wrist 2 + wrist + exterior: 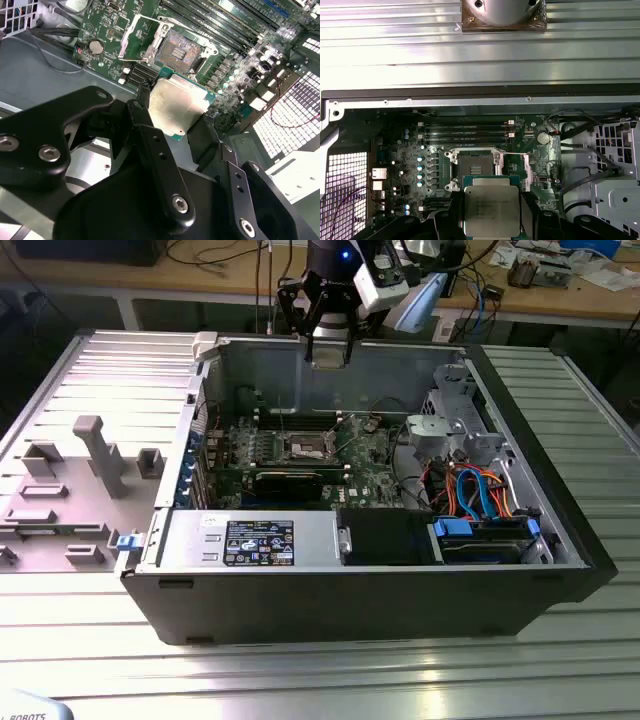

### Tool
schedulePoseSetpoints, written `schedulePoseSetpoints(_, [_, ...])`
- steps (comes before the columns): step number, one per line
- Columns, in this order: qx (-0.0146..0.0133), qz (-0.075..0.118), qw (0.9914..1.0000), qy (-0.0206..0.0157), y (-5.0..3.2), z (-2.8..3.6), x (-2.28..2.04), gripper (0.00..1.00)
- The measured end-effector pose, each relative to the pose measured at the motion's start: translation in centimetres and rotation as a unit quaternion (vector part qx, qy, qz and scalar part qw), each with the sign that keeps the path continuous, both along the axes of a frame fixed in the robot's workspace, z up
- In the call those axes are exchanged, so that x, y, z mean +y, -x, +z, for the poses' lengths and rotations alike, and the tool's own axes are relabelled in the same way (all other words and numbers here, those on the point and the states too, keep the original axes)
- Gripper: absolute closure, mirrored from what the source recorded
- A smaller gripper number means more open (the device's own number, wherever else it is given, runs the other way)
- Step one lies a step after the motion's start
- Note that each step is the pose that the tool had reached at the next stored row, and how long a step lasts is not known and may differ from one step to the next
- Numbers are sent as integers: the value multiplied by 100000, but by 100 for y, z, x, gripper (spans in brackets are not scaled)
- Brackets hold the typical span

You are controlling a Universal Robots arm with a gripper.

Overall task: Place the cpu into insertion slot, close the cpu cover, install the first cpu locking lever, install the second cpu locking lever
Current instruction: 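Place the cpu into insertion slot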

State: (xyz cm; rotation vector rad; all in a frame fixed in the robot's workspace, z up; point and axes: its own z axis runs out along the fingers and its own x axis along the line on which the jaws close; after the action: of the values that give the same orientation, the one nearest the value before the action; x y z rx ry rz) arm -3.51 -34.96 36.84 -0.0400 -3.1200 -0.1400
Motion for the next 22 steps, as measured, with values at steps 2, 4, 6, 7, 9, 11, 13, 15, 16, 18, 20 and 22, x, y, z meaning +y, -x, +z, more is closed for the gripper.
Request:
schedulePoseSetpoints(2, [2, 1, 100000, -1, 0, 0, 0, 45])
schedulePoseSetpoints(4, [6, -506, 99999, 9, 1, -1, 0, 45])
schedulePoseSetpoints(6, [9, -1642, 99987, 5, 4, -4, 0, 45])
schedulePoseSetpoints(7, [9, -1860, 99983, 7, 4, -5, 0, 45])
schedulePoseSetpoints(9, [7, -1921, 99982, 2, 4, -5, 0, 45])
schedulePoseSetpoints(11, [6, -1930, 99981, 1, 4, -5, 0, 45])
schedulePoseSetpoints(13, [5, -1933, 99981, 1, 4, -5, 0, 45])
schedulePoseSetpoints(15, [6, -1937, 99981, 0, 4, -5, 0, 45])
schedulePoseSetpoints(16, [7, -1940, 99981, 3, 4, -5, 0, 45])
schedulePoseSetpoints(18, [5, -1941, 99981, 0, 4, -5, 0, 45])
schedulePoseSetpoints(20, [6, -1949, 99981, 1, 4, -5, 0, 45])
schedulePoseSetpoints(22, [5, -2019, 99980, 3, 4, -5, 0, 45])
